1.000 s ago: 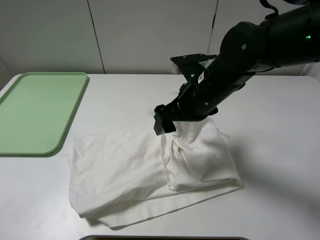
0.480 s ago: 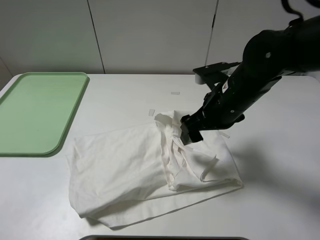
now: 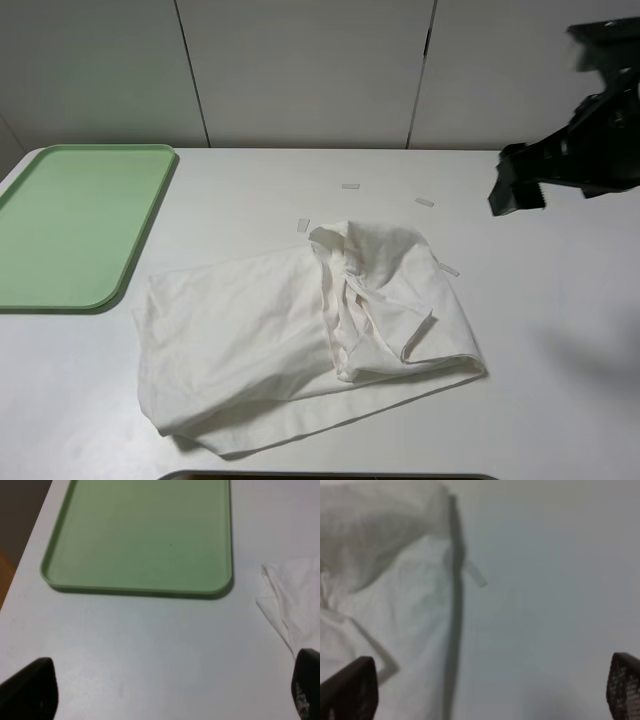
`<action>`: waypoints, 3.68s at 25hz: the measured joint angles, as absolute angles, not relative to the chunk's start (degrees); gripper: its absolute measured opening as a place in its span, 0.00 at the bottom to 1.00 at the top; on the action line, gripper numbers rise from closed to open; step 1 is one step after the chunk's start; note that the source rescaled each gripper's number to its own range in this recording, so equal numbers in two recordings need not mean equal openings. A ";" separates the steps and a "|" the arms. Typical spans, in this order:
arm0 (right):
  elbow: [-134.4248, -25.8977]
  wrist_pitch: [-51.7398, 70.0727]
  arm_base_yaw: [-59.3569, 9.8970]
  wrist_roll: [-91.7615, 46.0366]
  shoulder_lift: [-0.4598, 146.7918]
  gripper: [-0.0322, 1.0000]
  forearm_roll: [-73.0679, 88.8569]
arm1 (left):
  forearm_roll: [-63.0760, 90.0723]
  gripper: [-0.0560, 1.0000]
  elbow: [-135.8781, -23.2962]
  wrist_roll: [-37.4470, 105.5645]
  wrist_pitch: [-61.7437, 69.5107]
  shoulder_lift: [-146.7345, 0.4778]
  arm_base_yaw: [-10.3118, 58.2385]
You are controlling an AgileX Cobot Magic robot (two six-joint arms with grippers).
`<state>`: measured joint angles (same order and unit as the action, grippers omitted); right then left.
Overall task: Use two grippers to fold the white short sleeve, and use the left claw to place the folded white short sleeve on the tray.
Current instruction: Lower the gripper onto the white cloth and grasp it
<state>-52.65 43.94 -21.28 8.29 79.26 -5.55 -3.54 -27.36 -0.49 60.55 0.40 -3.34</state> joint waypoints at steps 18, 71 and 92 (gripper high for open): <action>-46.67 52.60 -14.19 9.92 21.22 0.99 -9.43 | -3.54 0.93 -27.36 -0.49 60.55 0.40 -3.34; -28.59 58.65 -14.19 -3.19 -0.43 1.00 2.15 | -3.72 0.93 -27.36 -0.49 60.61 0.40 -3.34; -28.59 58.65 -14.19 -3.19 -0.43 1.00 2.15 | -3.72 0.93 -27.36 -0.49 60.61 0.40 -2.19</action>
<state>-28.59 58.65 -14.19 -3.19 -0.43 2.15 -3.72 -27.36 -0.49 60.61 0.40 -2.19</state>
